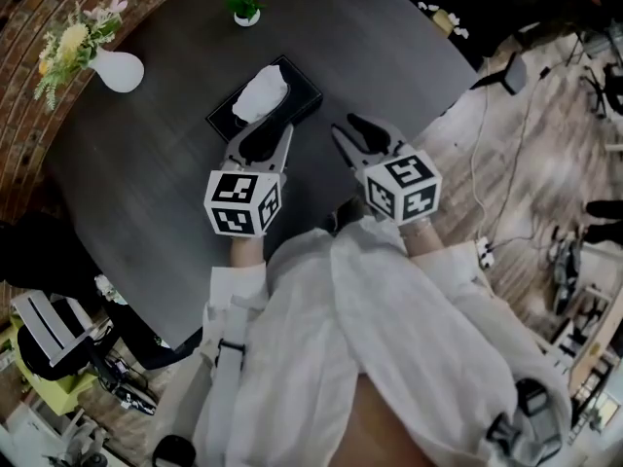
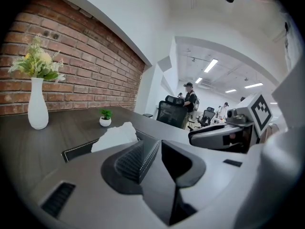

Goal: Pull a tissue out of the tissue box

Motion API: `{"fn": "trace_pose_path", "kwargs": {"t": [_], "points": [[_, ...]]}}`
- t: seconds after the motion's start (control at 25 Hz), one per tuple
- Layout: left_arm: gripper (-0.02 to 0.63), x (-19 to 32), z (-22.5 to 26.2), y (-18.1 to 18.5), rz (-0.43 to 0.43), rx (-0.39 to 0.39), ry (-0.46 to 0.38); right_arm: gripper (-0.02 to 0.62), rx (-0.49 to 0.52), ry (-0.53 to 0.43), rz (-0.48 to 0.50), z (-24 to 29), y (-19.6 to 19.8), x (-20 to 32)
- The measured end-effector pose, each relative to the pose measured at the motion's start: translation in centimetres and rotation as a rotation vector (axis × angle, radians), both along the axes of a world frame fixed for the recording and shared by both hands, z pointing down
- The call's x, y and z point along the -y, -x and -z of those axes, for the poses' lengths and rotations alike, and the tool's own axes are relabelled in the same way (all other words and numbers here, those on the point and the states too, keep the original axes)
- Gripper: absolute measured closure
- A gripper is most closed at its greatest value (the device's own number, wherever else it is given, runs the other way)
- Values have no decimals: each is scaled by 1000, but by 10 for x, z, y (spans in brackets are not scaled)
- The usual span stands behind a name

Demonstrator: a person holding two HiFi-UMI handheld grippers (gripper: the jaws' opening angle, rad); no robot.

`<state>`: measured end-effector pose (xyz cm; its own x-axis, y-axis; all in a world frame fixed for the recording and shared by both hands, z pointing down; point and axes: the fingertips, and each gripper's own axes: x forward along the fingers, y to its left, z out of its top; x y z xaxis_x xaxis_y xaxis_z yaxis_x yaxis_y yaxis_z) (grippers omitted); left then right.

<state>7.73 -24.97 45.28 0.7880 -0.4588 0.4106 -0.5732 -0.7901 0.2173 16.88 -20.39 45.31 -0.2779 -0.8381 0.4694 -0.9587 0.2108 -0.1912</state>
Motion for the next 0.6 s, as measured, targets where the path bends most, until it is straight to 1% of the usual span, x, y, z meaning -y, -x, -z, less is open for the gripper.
{"fn": "trace_pose_path", "kwargs": {"t": [0.12, 0.4, 0.6], "points": [[505, 3, 1, 6, 21, 3, -4, 485, -2, 6, 29, -1, 5, 7], [505, 3, 2, 20, 103, 11, -8, 477, -13, -1, 111, 2, 11, 28], [505, 8, -1, 31, 193, 22, -12, 477, -3, -10, 195, -2, 17, 52]]}}
